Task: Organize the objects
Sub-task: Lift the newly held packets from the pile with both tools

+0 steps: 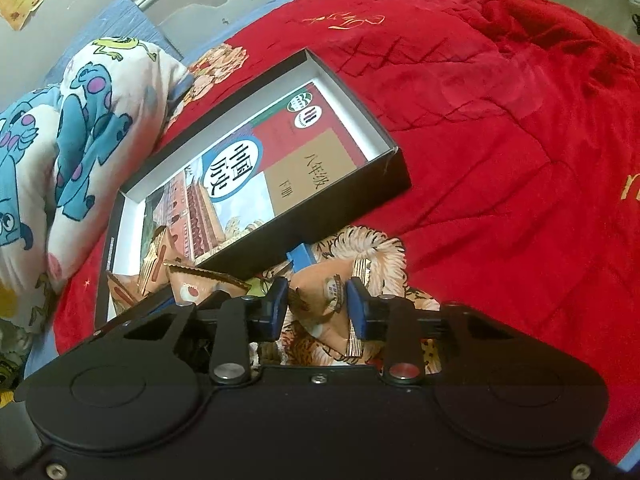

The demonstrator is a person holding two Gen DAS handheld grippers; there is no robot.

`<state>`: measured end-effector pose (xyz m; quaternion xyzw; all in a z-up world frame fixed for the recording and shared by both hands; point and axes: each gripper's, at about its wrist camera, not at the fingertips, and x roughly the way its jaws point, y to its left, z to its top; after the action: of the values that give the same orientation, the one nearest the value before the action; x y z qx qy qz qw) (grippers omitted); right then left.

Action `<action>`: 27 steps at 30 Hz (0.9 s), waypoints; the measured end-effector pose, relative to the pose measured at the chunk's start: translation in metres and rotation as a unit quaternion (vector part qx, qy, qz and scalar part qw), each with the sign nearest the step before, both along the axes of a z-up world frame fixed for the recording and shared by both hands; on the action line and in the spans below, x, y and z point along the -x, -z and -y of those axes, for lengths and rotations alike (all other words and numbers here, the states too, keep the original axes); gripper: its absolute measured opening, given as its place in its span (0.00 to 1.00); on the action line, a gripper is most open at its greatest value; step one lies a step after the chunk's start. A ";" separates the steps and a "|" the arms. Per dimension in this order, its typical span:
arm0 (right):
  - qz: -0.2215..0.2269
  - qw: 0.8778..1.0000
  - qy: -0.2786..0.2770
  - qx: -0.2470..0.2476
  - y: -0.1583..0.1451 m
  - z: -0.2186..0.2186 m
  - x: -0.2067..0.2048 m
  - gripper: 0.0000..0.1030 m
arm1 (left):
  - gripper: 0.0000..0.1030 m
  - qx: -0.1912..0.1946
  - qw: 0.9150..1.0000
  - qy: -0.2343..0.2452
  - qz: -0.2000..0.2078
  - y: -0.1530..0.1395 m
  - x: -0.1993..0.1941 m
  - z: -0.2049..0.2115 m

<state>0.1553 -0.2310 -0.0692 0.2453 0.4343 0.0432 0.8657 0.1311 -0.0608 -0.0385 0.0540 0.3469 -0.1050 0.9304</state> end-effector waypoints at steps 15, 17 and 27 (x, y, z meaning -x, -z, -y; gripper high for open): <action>0.010 1.000 0.012 -0.019 -0.007 0.005 0.004 0.27 | 0.34 0.003 1.000 0.003 0.004 -0.002 0.002 0.000; 0.009 1.000 0.014 -0.023 -0.007 0.006 0.005 0.27 | 0.34 0.002 1.000 0.004 0.006 -0.002 0.003 0.001; 0.014 0.999 0.023 -0.042 -0.013 0.013 0.009 0.27 | 0.34 0.001 1.000 0.004 0.012 -0.006 0.007 0.001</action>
<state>0.1464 -0.2436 -0.0562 0.2910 0.4140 0.0450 0.8613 0.1245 -0.0616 -0.0322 0.0552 0.3356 -0.1085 0.9341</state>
